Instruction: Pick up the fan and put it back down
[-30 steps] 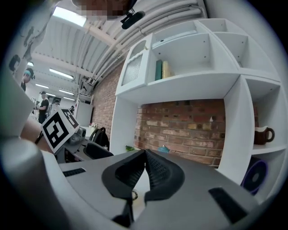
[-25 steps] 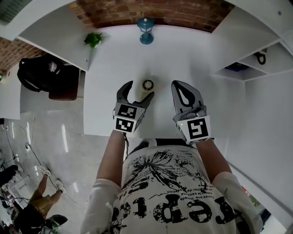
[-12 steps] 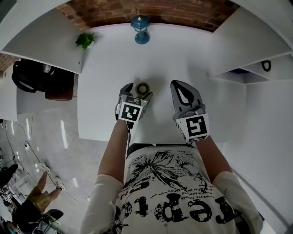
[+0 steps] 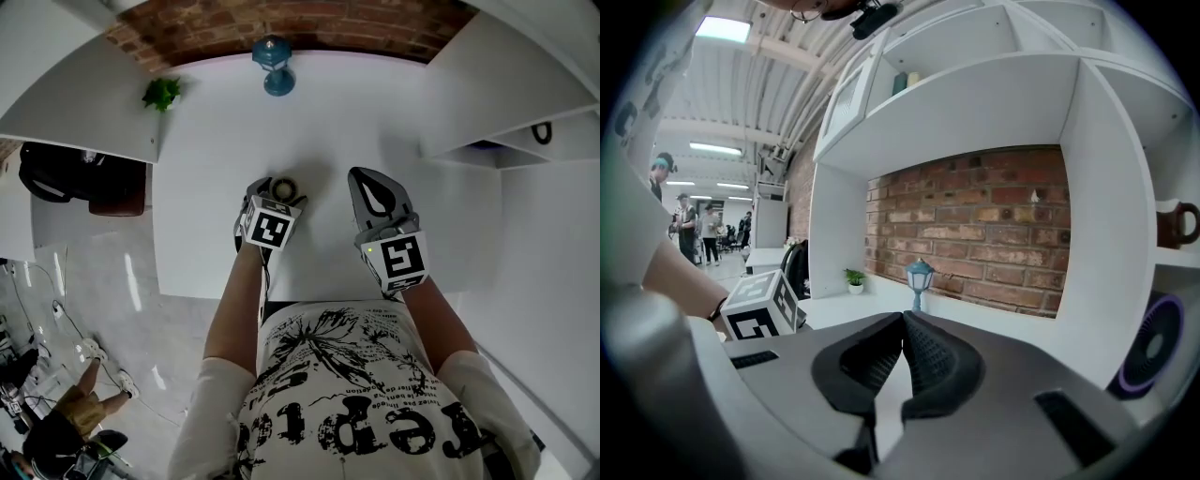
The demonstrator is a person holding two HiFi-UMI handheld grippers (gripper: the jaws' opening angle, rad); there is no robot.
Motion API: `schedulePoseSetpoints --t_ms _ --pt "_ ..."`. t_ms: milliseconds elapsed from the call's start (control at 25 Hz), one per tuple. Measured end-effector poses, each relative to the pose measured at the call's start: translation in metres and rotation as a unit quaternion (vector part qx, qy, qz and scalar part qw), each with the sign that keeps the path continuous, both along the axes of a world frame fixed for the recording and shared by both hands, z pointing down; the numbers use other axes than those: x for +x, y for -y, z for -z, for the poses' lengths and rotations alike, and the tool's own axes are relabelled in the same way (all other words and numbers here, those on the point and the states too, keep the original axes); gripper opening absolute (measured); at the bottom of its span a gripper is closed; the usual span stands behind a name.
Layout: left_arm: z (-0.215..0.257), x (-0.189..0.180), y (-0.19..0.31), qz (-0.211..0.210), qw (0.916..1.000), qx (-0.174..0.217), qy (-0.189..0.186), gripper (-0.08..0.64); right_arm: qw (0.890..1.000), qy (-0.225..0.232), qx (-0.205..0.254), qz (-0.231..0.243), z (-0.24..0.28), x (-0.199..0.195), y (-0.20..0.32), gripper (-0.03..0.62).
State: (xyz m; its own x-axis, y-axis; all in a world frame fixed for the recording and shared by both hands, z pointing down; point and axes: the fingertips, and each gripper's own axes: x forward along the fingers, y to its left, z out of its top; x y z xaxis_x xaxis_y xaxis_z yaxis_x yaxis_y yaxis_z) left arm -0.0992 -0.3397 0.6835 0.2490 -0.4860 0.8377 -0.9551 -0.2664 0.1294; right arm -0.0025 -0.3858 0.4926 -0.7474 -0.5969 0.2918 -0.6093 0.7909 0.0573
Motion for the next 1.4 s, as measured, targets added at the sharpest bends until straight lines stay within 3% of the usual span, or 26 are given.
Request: schedulePoseSetpoints --t_ms 320,560,840,1120,1400 --pt "0.003 -0.003 -0.001 -0.013 0.9999 0.004 -0.003 0.377 1.000 -0.014 -0.002 -0.007 -0.002 0.007 0.003 0.015" --pt "0.021 -0.006 0.000 -0.020 0.9990 0.039 0.010 0.377 1.000 -0.022 0.012 -0.013 0.006 0.009 -0.003 0.015" --pt "0.079 -0.007 -0.014 -0.028 0.9941 0.105 0.003 0.377 0.999 -0.015 0.034 -0.027 0.033 0.012 -0.027 0.015" --pt "0.167 -0.018 -0.037 -0.029 0.9785 0.204 0.007 0.377 0.998 -0.007 0.057 -0.041 0.067 0.012 -0.066 0.015" --pt "0.264 -0.020 -0.084 -0.031 0.9446 0.326 0.019 0.377 0.995 0.003 0.083 -0.051 0.092 0.013 -0.119 0.015"
